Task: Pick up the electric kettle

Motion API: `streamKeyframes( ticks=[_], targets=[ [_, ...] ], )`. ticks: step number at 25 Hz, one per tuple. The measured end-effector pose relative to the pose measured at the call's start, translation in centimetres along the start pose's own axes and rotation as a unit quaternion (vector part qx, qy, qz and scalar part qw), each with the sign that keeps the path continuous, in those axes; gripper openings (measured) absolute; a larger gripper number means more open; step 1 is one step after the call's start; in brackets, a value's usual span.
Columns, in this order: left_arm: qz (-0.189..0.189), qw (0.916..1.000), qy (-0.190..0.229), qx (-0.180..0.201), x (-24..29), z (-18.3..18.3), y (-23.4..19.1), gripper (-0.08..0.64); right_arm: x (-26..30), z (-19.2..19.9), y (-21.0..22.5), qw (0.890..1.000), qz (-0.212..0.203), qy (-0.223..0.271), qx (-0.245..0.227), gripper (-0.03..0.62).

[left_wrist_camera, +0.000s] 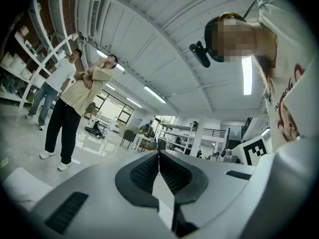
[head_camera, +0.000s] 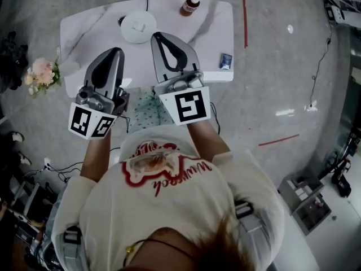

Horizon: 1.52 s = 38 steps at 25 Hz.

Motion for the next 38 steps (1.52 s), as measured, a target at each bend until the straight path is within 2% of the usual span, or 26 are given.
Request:
streamKeyframes(
  ticks=[17, 22, 32, 38],
  targets=[
    [0.013, 0.9987, -0.046, -0.019, 1.1, 12.4, -4.4, 0.012, 1.0, 12.5, 1.4, 0.996, 0.057, -0.046, 0.047, 0.015],
    [0.02, 0.9977, -0.064, -0.009, 1.4, 16.4, -5.0, 0.012, 0.7, 16.6, 1.6, 0.994, 0.066, -0.067, 0.061, 0.015],
    [0.011, 0.9961, -0.081, -0.033, 0.8, 21.5, -6.1, 0.012, 0.4, 22.2, 1.7, 0.991, 0.075, -0.083, 0.074, 0.015],
    [0.009, 0.9959, -0.084, -0.033, 0.7, 23.7, -6.3, 0.012, -0.1, 24.9, 1.5, 0.989, 0.075, -0.1, 0.077, 0.015]
  ],
)
Point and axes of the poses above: the fingertips, and each gripper's own axes: x forward along the fingers, y to its right, z out of its underside, the point moved 7 cm from there along -x, backward along the fingers, and after that the axes turned 9 degrees about -z, right-handed, at the moved point
